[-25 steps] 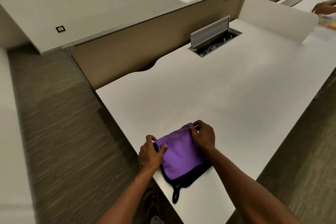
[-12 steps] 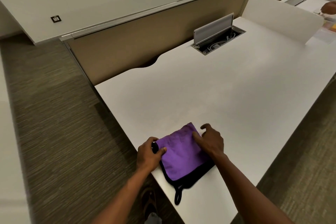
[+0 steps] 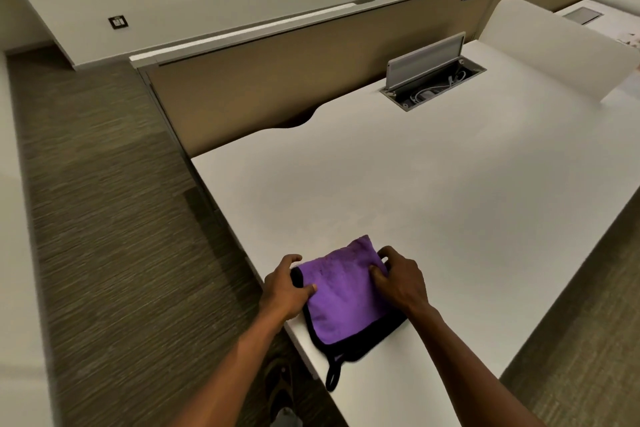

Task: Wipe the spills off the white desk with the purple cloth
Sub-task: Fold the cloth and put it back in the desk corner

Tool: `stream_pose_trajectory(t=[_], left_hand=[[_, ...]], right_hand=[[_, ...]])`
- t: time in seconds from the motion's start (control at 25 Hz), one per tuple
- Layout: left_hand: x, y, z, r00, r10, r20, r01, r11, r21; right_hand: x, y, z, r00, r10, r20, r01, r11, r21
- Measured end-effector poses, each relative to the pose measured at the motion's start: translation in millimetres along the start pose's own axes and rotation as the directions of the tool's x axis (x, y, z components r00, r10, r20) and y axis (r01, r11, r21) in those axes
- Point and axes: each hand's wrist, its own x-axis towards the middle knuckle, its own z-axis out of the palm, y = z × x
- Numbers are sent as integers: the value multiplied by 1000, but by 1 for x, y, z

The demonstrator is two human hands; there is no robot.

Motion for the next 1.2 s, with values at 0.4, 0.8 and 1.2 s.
stream_pose_trajectory(t=[0.4, 0.8, 1.2], left_hand=[[52, 11, -85, 944, 90, -319, -187, 940, -286], [180, 21, -221, 864, -18, -503, -140, 952, -274], [237, -4, -205, 872, 231, -432, -176, 971, 163]], right_hand=[[77, -107, -5, 931, -362, -42, 363, 917, 167], [195, -269, 44, 871, -483, 94, 474, 875, 99], [232, -270, 97, 805, -470, 363, 589, 706, -392]])
